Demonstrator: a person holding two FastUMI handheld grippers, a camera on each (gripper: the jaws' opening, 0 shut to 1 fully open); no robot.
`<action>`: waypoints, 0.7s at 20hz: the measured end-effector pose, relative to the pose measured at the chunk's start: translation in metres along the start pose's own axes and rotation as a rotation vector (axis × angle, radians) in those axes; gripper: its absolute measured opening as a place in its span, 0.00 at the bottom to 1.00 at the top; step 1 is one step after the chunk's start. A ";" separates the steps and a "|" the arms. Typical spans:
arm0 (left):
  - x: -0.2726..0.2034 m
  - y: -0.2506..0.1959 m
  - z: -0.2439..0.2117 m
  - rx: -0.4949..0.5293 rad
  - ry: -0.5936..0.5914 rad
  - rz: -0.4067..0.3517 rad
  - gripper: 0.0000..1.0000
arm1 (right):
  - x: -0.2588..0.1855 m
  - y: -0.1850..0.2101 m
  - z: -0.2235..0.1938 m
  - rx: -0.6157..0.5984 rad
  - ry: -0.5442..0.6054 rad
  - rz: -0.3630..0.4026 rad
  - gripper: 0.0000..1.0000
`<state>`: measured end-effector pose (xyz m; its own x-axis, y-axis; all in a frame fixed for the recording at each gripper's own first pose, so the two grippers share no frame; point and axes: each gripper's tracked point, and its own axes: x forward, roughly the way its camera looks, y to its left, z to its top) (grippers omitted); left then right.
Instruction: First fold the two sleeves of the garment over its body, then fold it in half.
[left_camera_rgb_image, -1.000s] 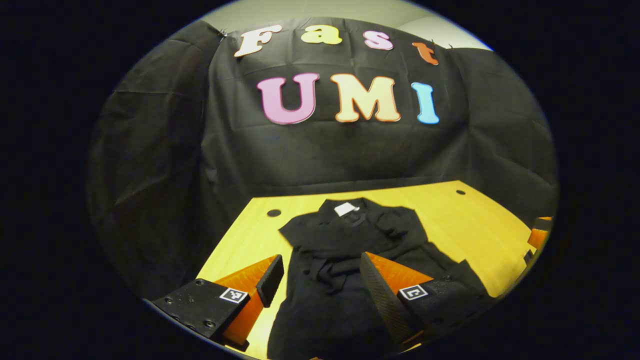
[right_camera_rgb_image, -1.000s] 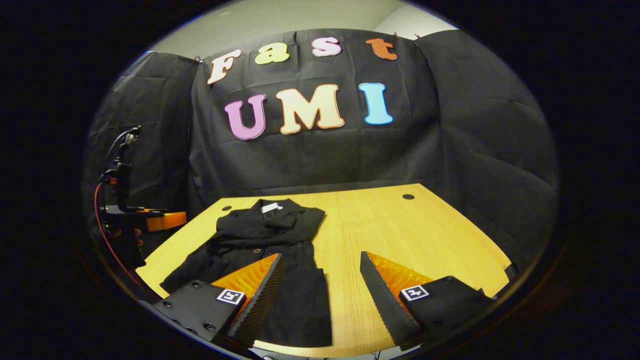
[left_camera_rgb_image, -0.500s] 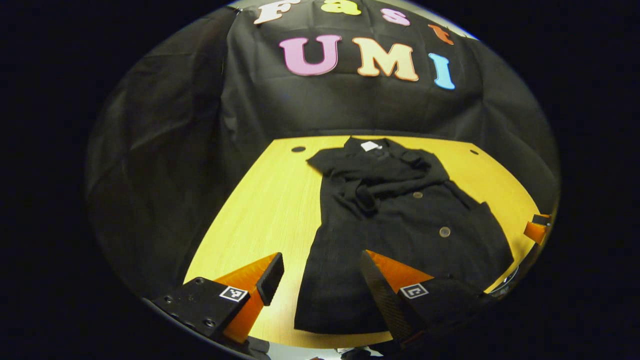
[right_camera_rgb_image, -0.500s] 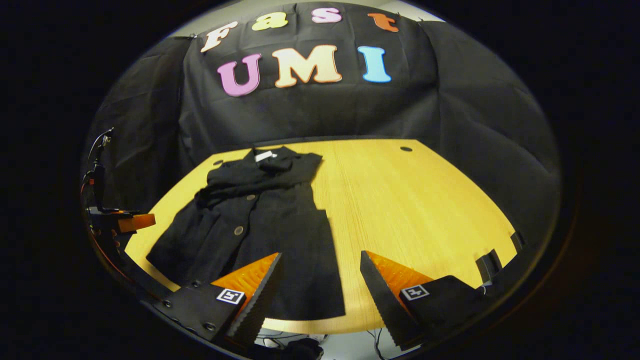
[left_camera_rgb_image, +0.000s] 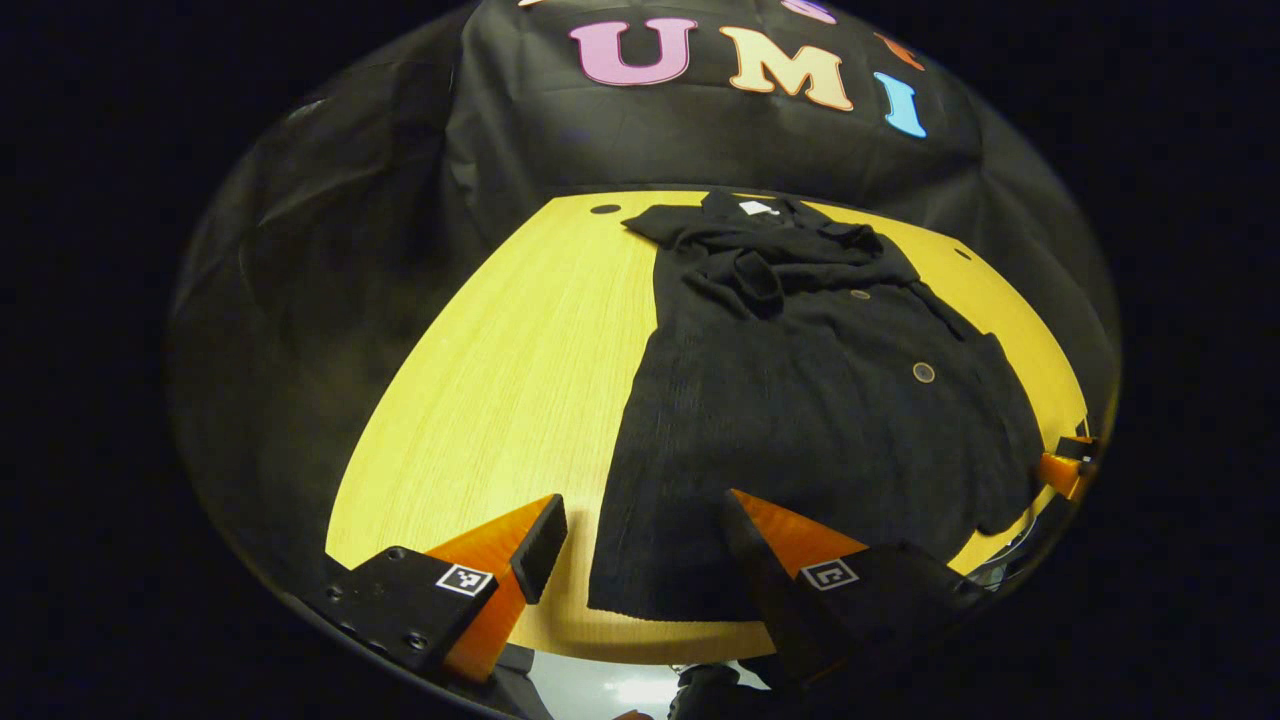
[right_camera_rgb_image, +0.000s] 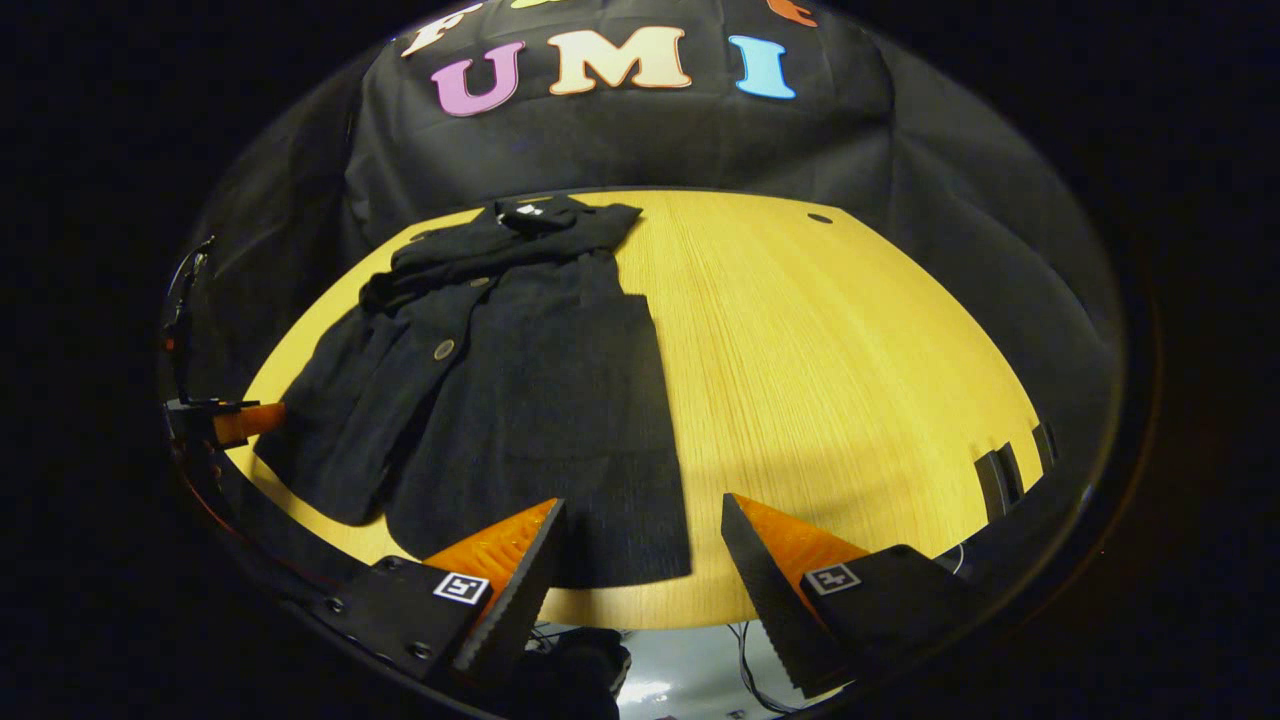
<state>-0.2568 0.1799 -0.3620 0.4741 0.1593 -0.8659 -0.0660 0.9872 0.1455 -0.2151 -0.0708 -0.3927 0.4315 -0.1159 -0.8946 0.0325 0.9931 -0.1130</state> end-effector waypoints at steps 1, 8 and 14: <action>0.001 -0.001 -0.007 0.004 0.021 -0.008 0.96 | 0.002 0.001 -0.004 -0.005 0.017 -0.001 0.98; 0.000 -0.012 -0.006 0.007 -0.082 -0.053 0.88 | 0.000 0.016 -0.004 -0.014 0.020 0.052 0.71; -0.003 -0.033 -0.010 0.045 -0.142 -0.140 0.07 | -0.001 0.028 -0.010 -0.021 -0.002 0.063 0.06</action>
<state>-0.2647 0.1473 -0.3690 0.5955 0.0147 -0.8033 0.0465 0.9975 0.0527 -0.2232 -0.0430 -0.3994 0.4336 -0.0535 -0.8995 -0.0135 0.9977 -0.0658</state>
